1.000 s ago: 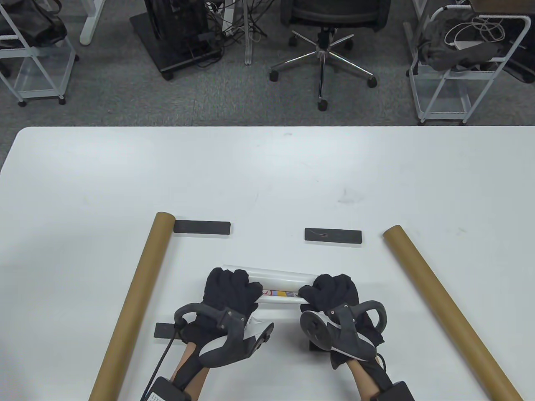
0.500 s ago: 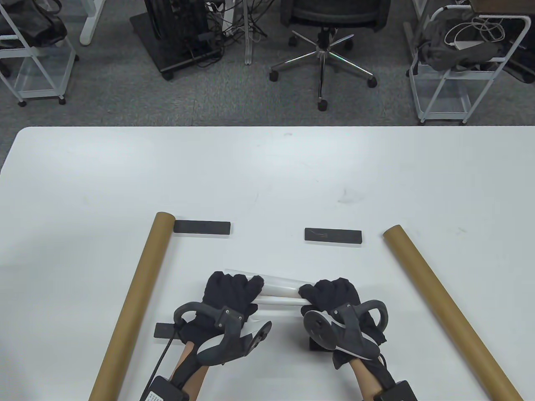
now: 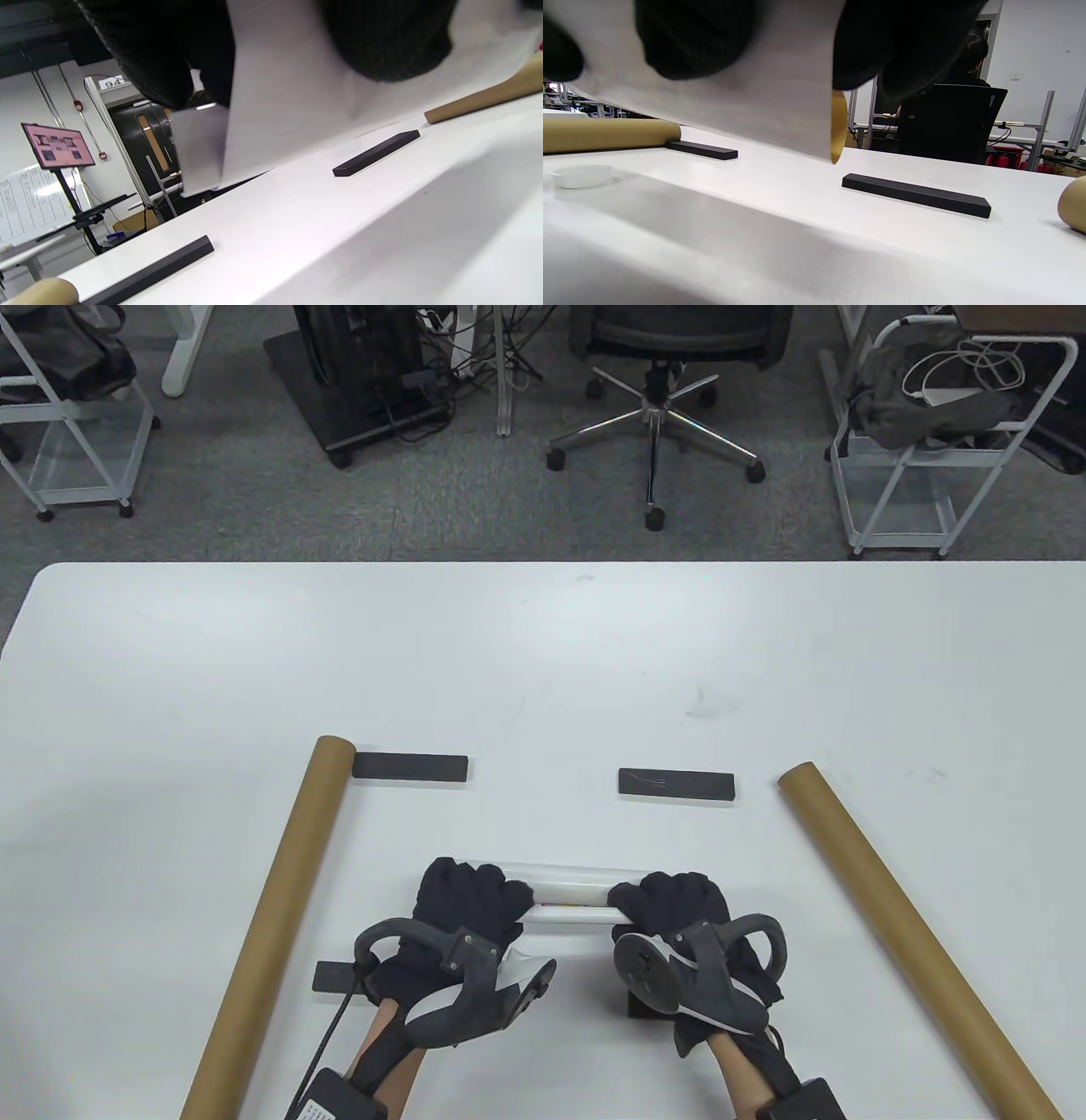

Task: Roll up posters and store in mailing tubes

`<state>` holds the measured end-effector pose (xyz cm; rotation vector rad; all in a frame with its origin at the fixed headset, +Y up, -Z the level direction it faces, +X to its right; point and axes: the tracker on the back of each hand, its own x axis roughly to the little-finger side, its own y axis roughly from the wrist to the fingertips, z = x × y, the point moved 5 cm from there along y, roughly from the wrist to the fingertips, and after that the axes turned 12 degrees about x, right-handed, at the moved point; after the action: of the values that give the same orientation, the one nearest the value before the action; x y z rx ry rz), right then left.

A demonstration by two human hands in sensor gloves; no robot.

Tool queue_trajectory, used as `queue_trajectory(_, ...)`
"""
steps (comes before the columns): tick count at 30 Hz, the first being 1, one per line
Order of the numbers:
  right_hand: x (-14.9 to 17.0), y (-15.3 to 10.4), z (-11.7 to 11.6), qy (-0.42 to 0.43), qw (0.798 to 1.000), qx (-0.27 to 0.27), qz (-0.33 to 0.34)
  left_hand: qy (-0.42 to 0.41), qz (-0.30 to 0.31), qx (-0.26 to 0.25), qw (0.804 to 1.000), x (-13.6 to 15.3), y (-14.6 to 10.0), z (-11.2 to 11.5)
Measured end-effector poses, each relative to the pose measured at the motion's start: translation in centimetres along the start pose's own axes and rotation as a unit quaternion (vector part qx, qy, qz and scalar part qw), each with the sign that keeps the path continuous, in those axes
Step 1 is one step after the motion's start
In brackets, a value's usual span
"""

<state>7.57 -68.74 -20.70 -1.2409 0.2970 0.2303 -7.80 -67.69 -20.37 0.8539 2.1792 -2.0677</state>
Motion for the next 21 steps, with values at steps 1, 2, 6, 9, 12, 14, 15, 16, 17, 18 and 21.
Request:
queue_trajectory(1,0.04,-0.03,0.04,0.001,1.000,0.003,0.000,-0.003,0.000,0.001,1.000,0.04,0.00,0.05)
queue_trajectory(2,0.03,-0.03,0.04,0.003,1.000,0.003,0.001,-0.001,0.000,0.003,1.000,0.07,0.01,0.07)
queue_trajectory(6,-0.12,-0.02,-0.10,-0.013,1.000,0.001,-0.002,0.005,-0.003,0.009,1.000,-0.03,0.05,0.04)
queue_trajectory(9,-0.19,0.01,-0.14,-0.013,1.000,-0.004,-0.003,0.010,-0.004,0.004,1.000,-0.07,-0.01,-0.16)
queue_trajectory(12,-0.10,-0.02,-0.07,-0.006,1.000,0.001,-0.004,0.003,0.002,0.004,1.000,-0.09,-0.03,-0.17)
queue_trajectory(14,0.02,-0.05,-0.07,0.002,1.000,0.001,-0.002,-0.002,0.002,0.003,1.000,-0.08,-0.04,-0.06)
queue_trajectory(15,0.08,-0.08,-0.07,0.006,1.000,0.002,-0.001,-0.002,0.002,0.001,1.000,0.00,-0.05,-0.07)
queue_trajectory(16,0.18,-0.08,0.05,0.008,1.000,0.008,-0.003,-0.006,-0.001,-0.001,1.000,0.17,-0.06,-0.10)
queue_trajectory(17,0.24,-0.07,0.12,0.008,1.000,0.011,-0.005,-0.008,-0.001,-0.002,1.000,0.21,-0.05,-0.11)
queue_trajectory(18,0.34,-0.06,0.25,0.010,1.000,0.015,-0.007,-0.010,-0.002,-0.003,1.000,0.31,-0.02,-0.10)
queue_trajectory(21,0.51,-0.05,0.33,0.017,1.000,0.020,-0.009,-0.013,-0.006,-0.002,1.000,0.52,0.05,0.04)
